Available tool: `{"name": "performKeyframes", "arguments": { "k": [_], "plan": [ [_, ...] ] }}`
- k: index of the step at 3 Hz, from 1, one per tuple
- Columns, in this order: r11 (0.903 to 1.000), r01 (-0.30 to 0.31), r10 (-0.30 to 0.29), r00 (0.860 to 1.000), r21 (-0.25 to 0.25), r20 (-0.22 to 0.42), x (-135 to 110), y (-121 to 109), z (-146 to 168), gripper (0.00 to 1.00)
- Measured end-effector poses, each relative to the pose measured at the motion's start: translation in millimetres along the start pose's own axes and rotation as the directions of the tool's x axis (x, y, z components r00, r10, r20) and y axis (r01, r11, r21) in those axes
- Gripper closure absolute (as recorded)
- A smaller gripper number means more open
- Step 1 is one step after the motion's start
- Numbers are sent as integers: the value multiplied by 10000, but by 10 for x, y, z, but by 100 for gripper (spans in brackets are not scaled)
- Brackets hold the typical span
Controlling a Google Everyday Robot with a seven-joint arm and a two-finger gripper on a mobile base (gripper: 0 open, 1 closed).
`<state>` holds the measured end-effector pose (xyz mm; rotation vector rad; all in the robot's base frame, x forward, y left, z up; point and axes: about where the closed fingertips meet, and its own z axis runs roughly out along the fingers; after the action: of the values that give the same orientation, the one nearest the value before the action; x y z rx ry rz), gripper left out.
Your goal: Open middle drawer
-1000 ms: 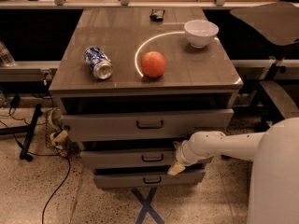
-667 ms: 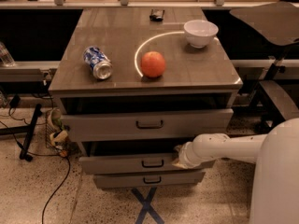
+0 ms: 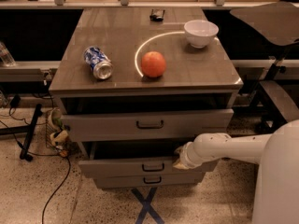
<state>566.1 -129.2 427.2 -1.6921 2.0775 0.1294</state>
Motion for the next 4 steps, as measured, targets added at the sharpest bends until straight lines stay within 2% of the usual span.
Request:
{"name": "performKeyframes", "arguments": {
  "k": [1, 2, 3, 4],
  "plan": [
    [9999, -72, 69, 9998, -135, -187, 27, 142, -95, 100],
    [9993, -189, 174, 9989, -335, -445, 49, 327, -224, 86],
    [9993, -189, 174, 9989, -336, -445, 49, 328, -224, 63],
    [9924, -165, 52, 9957, -1216, -925, 8, 728, -356, 39]
  ]
}}
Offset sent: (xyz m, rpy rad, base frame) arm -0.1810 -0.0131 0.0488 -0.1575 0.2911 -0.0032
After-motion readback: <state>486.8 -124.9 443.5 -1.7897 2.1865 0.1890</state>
